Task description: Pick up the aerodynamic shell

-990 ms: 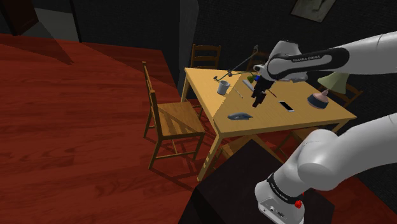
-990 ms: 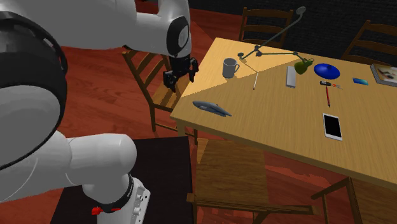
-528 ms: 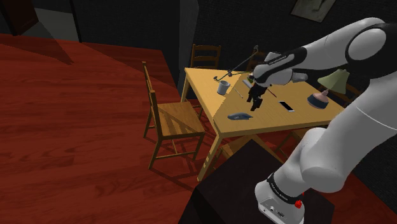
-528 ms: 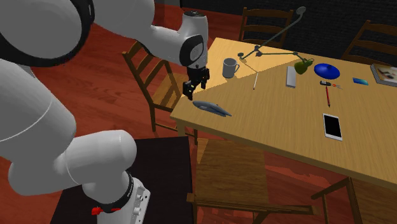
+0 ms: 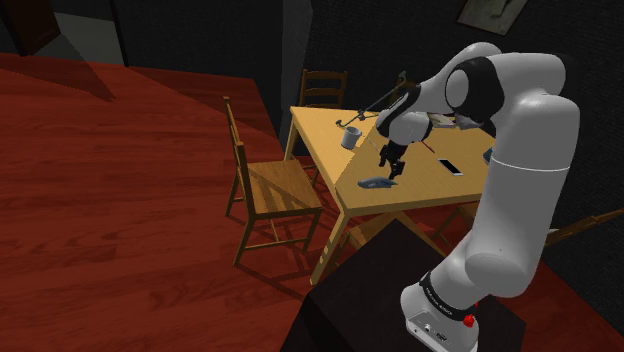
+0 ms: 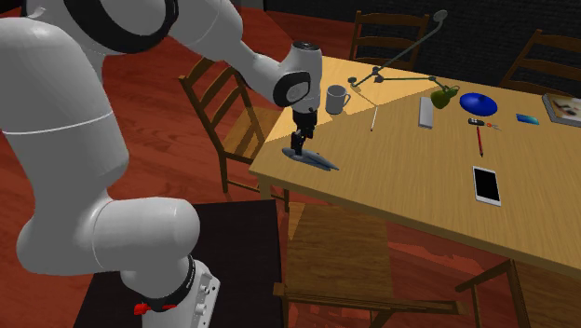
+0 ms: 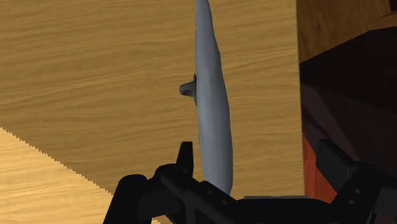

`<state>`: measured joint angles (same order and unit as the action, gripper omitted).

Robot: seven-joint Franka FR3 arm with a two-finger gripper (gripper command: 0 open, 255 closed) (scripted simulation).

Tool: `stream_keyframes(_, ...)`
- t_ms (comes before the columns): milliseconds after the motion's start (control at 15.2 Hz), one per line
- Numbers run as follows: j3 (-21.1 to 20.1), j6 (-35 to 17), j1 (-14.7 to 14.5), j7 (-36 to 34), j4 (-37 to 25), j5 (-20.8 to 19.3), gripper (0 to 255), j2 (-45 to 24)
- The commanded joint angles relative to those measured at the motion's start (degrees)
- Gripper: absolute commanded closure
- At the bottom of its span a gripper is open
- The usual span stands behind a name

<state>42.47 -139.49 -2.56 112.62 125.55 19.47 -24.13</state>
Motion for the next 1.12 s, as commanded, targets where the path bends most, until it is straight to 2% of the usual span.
stream_keyframes(0, -3.31, -0.59, 3.61, 5.04, -3.32, 2.58, 0, -4.93)
stream_keyframes(132, -5.83, -0.65, 6.46, 8.35, -6.93, 3.78, 0, -9.04)
stream_keyframes(726, -9.37, -4.23, 9.19, 10.18, -8.04, 7.11, 0, -13.83)
stream_keyframes(792, -9.32, -4.17, 9.2, 10.19, -8.06, 7.07, 255, -13.79)
stream_keyframes(1056, -9.32, -4.19, 9.18, 10.18, -8.02, 7.07, 255, -13.77)
